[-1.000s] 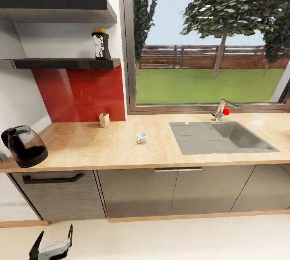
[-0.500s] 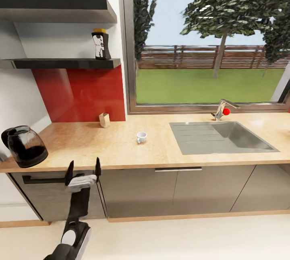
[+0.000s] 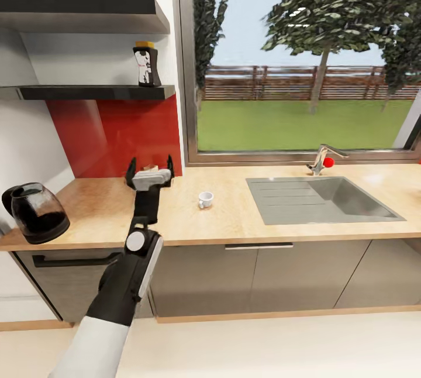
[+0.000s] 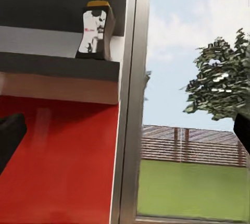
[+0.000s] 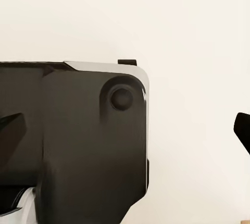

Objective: Set up a coffee station on the kitchen countertop: keep the coffee maker on the countertop, move the bottle of coffee from the kitchen shelf to the counter next to the coffee maker, place a paper coffee filter on top of the coffee maker, put the saucer next to the coffee maker with the coffee cup on the saucer, and place the electric kettle next to the coffee maker.

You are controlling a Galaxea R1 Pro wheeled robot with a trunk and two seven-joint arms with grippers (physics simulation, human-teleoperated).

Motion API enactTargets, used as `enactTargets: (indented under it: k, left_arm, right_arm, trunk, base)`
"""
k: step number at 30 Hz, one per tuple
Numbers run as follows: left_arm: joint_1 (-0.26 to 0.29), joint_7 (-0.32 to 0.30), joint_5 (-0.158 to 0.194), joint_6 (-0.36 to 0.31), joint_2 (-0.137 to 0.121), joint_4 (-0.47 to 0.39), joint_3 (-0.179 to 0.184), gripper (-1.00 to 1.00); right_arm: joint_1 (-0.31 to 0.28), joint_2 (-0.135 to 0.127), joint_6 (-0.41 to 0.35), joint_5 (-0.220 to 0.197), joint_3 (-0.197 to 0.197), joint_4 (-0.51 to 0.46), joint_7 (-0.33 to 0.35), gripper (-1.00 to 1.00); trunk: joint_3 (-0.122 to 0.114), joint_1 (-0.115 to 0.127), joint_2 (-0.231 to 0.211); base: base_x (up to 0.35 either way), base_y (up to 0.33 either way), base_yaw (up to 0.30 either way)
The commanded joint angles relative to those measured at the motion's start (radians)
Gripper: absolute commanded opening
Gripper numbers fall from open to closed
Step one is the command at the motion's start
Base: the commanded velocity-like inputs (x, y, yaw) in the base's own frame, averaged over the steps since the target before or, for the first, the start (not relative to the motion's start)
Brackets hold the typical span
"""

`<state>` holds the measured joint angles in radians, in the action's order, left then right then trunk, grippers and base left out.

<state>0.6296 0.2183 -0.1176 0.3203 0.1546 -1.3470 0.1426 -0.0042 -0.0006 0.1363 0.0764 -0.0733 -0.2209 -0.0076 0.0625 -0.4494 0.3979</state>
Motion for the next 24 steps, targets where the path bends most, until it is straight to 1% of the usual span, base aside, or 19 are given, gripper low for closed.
enactTargets:
  k: [1,2,4,5,7,10,12,14,18,20,22,23,24]
  left_arm:
    - [0.035,0.01,-0.01,-0.04,0.002,-0.006,0.007,1.0]
    - [0.05,0.011,-0.009,-0.059,0.002,-0.009,0.012,1.0]
    - [0.108,0.018,-0.008,-0.137,0.007,-0.022,0.03,1.0]
    - [0.122,0.022,-0.008,-0.155,0.008,-0.025,0.035,1.0]
    - [0.171,0.04,-0.007,-0.219,0.013,-0.038,0.054,1.0]
    - [0.212,0.054,-0.007,-0.268,0.016,-0.052,0.077,1.0]
    - [0.244,0.061,-0.007,-0.31,0.018,-0.064,0.102,1.0]
    - [0.266,0.063,-0.006,-0.342,0.019,-0.07,0.113,1.0]
    - [0.321,0.066,-0.003,-0.393,0.02,-0.074,0.121,1.0]
    - [0.351,0.066,0.005,-0.415,0.02,-0.073,0.122,1.0]
    - [0.395,0.066,0.021,-0.455,0.02,-0.068,0.122,1.0]
    - [0.408,0.066,0.025,-0.467,0.02,-0.066,0.123,1.0]
    - [0.434,0.066,0.034,-0.495,0.02,-0.059,0.122,1.0]
  right_arm:
    - [0.0,0.001,0.003,0.008,-0.007,0.0,0.0,1.0]
    - [0.0,0.001,0.003,0.008,-0.007,0.0,0.0,1.0]
    - [0.0,0.001,0.003,0.008,-0.007,0.0,0.0,1.0]
    - [0.0,0.001,0.003,0.008,-0.007,0.0,0.0,1.0]
    - [0.0,0.001,0.003,0.008,-0.007,0.0,0.0,1.0]
    - [0.0,0.001,0.003,0.008,-0.007,0.0,0.0,1.0]
    - [0.0,0.001,0.003,0.008,-0.007,0.0,0.0,1.0]
    - [0.0,0.001,0.003,0.008,-0.007,0.0,0.0,1.0]
    - [0.0,0.001,0.003,0.008,-0.007,0.0,0.0,1.0]
    - [0.0,0.001,0.003,0.008,-0.007,0.0,0.0,1.0]
    - [0.0,0.001,0.003,0.008,-0.007,0.0,0.0,1.0]
    - [0.0,0.001,0.003,0.008,-0.007,0.0,0.0,1.0]
    - [0.0,0.001,0.003,0.008,-0.007,0.0,0.0,1.0]
  trunk:
    - [0.002,-0.001,0.002]
    - [0.002,-0.001,0.002]
    - [0.002,-0.001,0.002]
    - [0.002,-0.001,0.002]
    - [0.002,-0.001,0.002]
    - [0.002,-0.001,0.002]
    - [0.002,-0.001,0.002]
    - [0.002,-0.001,0.002]
    - [0.002,-0.001,0.002]
    - [0.002,-0.001,0.002]
    - [0.002,-0.001,0.002]
    - [0.002,-0.001,0.002]
    - [0.002,-0.001,0.002]
  base:
    - [0.0,0.0,0.0]
    - [0.0,0.0,0.0]
    - [0.0,0.0,0.0]
    - [0.0,0.0,0.0]
    - [0.0,0.0,0.0]
    - [0.0,0.0,0.0]
    - [0.0,0.0,0.0]
    - [0.0,0.0,0.0]
    - [0.0,0.0,0.0]
    - [0.0,0.0,0.0]
    - [0.0,0.0,0.0]
    - [0.0,0.0,0.0]
    - [0.0,0.0,0.0]
